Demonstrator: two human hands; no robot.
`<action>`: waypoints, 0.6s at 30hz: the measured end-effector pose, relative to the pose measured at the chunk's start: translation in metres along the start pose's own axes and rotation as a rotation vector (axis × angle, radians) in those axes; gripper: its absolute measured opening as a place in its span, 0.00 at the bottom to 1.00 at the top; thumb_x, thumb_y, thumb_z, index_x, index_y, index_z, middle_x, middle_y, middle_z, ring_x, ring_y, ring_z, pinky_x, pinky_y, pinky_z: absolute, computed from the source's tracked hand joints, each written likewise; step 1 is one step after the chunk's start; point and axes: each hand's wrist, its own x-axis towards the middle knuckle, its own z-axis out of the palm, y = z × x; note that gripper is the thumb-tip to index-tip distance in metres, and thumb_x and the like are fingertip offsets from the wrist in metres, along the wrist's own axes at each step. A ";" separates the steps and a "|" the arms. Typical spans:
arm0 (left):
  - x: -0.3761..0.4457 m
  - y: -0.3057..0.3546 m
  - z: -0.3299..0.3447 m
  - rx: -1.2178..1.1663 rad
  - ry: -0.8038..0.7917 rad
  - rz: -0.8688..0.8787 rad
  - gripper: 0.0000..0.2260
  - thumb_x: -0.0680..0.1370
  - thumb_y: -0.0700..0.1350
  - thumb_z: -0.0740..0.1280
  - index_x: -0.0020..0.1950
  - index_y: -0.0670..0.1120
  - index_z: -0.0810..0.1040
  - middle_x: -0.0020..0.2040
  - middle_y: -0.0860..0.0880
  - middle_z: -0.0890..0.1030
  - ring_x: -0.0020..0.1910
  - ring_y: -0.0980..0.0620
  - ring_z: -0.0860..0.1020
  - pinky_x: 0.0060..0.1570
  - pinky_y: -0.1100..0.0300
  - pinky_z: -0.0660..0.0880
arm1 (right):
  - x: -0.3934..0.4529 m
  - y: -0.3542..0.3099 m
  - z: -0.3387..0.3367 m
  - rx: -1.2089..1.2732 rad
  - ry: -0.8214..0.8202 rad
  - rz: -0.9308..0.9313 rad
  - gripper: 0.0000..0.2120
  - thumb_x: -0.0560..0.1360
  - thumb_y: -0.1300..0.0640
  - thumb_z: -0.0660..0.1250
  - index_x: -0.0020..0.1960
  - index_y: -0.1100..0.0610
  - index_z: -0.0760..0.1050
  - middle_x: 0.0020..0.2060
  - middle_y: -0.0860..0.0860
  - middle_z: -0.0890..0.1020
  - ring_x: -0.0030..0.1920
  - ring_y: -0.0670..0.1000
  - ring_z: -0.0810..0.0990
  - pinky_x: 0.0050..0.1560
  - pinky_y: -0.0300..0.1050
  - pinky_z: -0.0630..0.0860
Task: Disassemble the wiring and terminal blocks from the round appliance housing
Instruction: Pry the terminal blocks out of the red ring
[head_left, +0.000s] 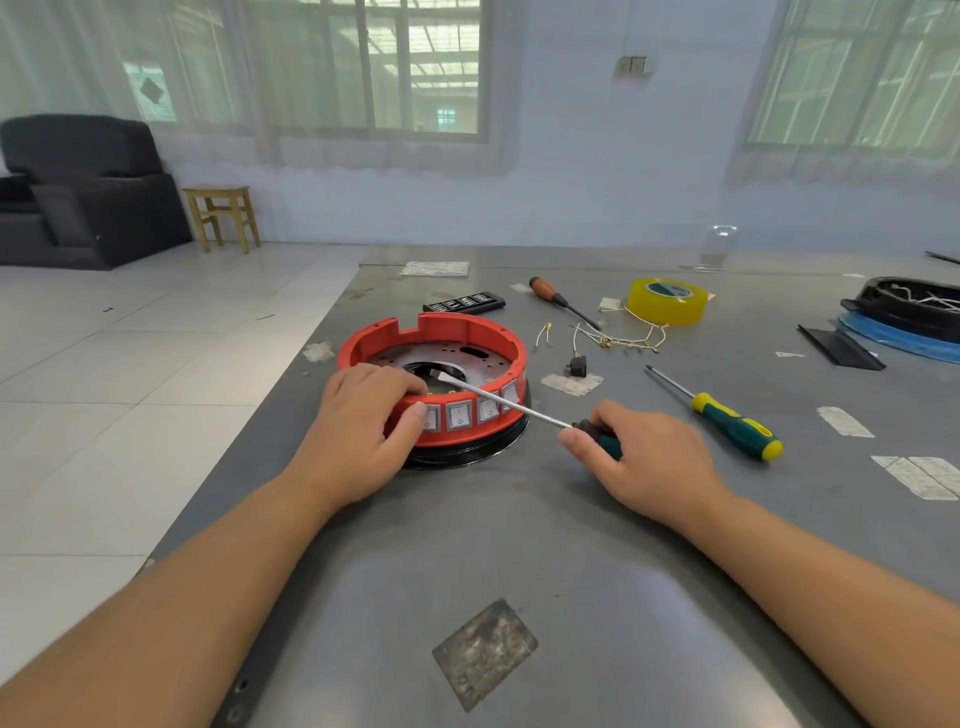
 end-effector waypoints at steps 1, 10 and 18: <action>0.000 0.001 0.002 0.005 0.020 0.000 0.19 0.81 0.56 0.55 0.58 0.49 0.80 0.52 0.53 0.79 0.56 0.51 0.74 0.63 0.54 0.64 | 0.002 0.004 -0.002 -0.030 0.017 -0.018 0.34 0.71 0.20 0.38 0.42 0.45 0.69 0.27 0.42 0.72 0.31 0.45 0.72 0.28 0.42 0.62; 0.012 0.014 0.020 0.129 0.089 0.010 0.16 0.82 0.54 0.54 0.49 0.49 0.78 0.43 0.53 0.76 0.45 0.50 0.72 0.55 0.51 0.64 | -0.001 0.035 -0.018 -0.035 0.026 -0.191 0.26 0.75 0.27 0.45 0.42 0.44 0.72 0.31 0.41 0.77 0.31 0.43 0.75 0.29 0.43 0.74; 0.011 0.016 0.021 0.172 0.066 -0.013 0.18 0.83 0.55 0.53 0.55 0.47 0.78 0.48 0.51 0.78 0.49 0.49 0.73 0.59 0.51 0.65 | -0.006 0.030 -0.019 -0.132 0.113 -0.138 0.25 0.76 0.28 0.44 0.42 0.44 0.71 0.29 0.42 0.77 0.29 0.43 0.75 0.24 0.37 0.63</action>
